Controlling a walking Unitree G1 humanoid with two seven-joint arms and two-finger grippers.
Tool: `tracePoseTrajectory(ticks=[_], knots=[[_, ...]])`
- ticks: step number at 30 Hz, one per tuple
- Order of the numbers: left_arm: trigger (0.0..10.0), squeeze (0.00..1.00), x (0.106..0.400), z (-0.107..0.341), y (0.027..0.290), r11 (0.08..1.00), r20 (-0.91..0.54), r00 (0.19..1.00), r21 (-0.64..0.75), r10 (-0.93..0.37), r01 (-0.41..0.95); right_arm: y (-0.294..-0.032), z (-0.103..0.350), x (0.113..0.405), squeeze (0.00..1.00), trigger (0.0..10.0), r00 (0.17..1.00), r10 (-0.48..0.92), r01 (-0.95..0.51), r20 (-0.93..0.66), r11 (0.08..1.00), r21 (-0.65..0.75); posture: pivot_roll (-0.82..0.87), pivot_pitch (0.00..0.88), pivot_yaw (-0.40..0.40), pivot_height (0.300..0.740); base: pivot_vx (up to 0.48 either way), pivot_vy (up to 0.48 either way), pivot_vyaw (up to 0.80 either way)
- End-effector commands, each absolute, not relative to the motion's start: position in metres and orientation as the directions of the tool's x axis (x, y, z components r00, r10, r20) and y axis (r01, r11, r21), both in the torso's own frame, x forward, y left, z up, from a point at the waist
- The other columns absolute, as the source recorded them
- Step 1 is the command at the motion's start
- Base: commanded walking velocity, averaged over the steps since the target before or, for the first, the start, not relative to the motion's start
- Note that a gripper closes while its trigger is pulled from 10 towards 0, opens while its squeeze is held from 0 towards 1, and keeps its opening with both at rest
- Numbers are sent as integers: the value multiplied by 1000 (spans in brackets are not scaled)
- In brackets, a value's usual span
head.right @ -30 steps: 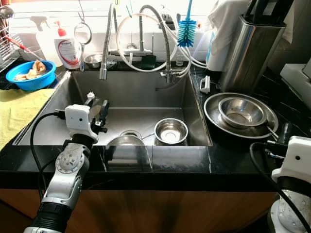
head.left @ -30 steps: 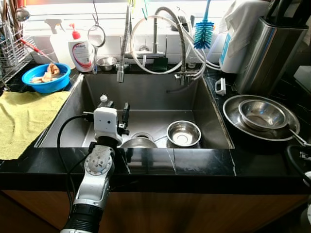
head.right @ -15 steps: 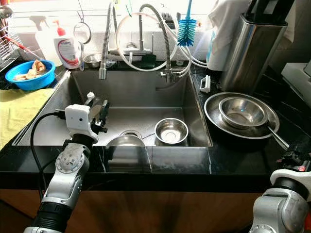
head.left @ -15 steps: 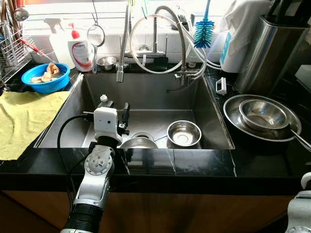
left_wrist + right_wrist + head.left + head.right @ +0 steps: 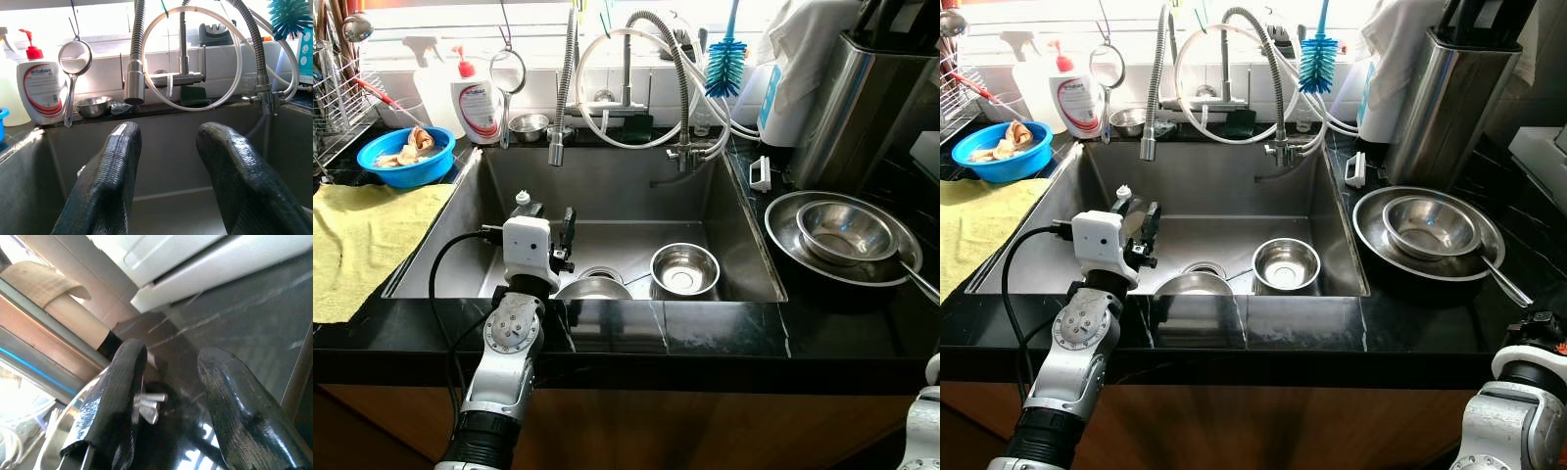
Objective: Kitchen organization
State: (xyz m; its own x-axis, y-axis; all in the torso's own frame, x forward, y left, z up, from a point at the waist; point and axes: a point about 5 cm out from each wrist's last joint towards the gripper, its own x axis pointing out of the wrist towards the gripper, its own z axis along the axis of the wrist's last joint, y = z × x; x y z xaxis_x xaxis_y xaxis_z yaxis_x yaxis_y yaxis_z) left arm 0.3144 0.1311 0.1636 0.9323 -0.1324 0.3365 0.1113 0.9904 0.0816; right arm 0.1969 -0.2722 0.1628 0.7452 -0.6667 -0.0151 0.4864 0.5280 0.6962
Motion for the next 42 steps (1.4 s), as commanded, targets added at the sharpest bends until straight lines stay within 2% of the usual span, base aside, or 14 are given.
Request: tracePoseTrajectory(ticks=[1,15,16,17,18,24,26,27,28,42], knots=[[10000,0,316,165,131,989,339,930,93,-144,119,-258,149,201,0,10000,761,-642,482,-96,460,746,-176,0,6,740,0,0,0],[10000,0,315,165,132,989,339,930,95,-143,117,-261,153,205,0,10000,768,-635,452,-81,448,771,-173,0,6,740,0,0,0],[10000,0,315,165,132,989,339,930,95,-142,117,-261,153,205,0,9333,767,-637,450,-81,443,776,-171,0,5,740,0,0,0],[10000,0,315,165,132,989,339,930,95,-142,117,-261,153,205,0,3686,766,-637,450,-81,442,776,-171,0,5,740,0,0,0],[10000,0,315,165,132,989,339,930,95,-142,116,-261,154,206,0,0,766,-638,448,-80,441,778,-170,0,5,740,0,0,0],[10000,0,315,165,132,989,337,931,98,-141,115,-262,154,207,0,0,761,-644,447,-81,429,785,-168,0,6,740,0,0,0],[10000,0,316,165,132,988,337,931,97,-143,116,-263,155,207,0,1059,758,-647,448,-80,428,785,-170,0,7,740,0,0,0],[10000,0,316,165,132,988,338,930,97,-143,117,-263,155,207,0,9412,757,-649,450,-80,428,784,-172,0,8,740,0,0,0],[10000,0,316,165,131,988,338,930,96,-144,118,-264,155,207,0,10000,755,-651,452,-80,428,782,-172,0,8,740,0,0,0],[10000,0,316,166,132,988,339,930,102,-142,114,-263,165,213,0,10000,758,-651,430,-42,450,783,-171,0,7,740,0,0,0]])
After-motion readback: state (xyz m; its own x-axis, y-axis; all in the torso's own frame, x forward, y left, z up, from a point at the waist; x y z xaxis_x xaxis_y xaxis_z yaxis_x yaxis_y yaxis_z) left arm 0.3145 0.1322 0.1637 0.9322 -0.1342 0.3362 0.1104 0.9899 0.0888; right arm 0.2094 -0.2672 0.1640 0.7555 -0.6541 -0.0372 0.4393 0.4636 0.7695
